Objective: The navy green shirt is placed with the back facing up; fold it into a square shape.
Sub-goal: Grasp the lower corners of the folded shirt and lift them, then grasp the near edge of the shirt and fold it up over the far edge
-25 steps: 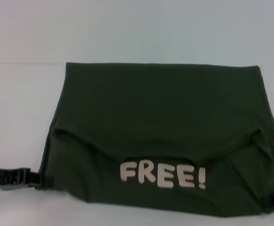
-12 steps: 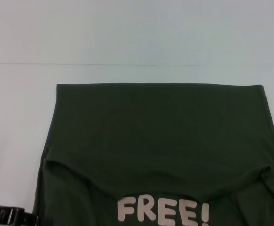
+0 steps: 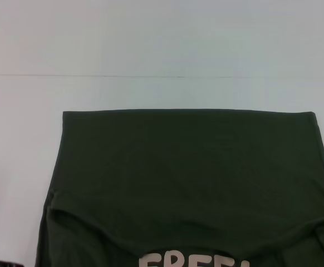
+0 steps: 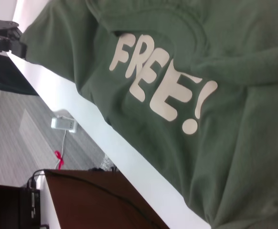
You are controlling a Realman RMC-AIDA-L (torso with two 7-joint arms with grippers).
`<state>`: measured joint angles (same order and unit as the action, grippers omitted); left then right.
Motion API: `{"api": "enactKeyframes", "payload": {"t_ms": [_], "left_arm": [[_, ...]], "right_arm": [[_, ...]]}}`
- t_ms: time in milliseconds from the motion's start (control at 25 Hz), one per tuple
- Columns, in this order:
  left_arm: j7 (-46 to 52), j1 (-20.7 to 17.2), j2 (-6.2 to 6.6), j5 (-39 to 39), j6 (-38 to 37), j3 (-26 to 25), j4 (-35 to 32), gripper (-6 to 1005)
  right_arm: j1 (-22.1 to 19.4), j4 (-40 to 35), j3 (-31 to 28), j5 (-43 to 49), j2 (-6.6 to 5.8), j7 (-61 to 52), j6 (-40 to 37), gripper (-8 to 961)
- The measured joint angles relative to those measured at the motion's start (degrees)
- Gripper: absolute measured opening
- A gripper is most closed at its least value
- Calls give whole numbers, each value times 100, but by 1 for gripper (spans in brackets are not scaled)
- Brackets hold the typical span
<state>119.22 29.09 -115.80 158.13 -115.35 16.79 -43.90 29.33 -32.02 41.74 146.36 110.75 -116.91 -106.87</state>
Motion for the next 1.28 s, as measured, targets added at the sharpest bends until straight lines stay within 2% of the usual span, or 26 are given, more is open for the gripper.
{"api": "enactKeyframes", "payload": {"t_ms": [160,360,520,640,1040,1120,1280], "left_arm": [[-43,101,60,-72,17,-289,25,52],[72,222,130,-482,91,-662,103,52],[419,279,218,-935,521,-1018,201,51],[602,334,276,-1202,913,-1332,359,51],[651,343,267,-2347,2392,-1470,970,52],[589,347,232,-2544,2704,-1437,1071,52],[344,469,160,-2756,3229,-1423,1304,52]], "right_arm": [[9,5,-317,-16,-32,-17,-12,41],[63,12,-1251,-18,-99,-478,-24,41],[94,20,-2026,-178,-184,-693,-20,41],[92,27,-2391,-557,-228,-890,102,42],[163,368,-2582,-2038,-228,-1151,1353,43],[214,400,-2576,-2152,-194,-1152,1609,43],[330,409,-2573,-2296,-40,-1087,2212,42]]}}
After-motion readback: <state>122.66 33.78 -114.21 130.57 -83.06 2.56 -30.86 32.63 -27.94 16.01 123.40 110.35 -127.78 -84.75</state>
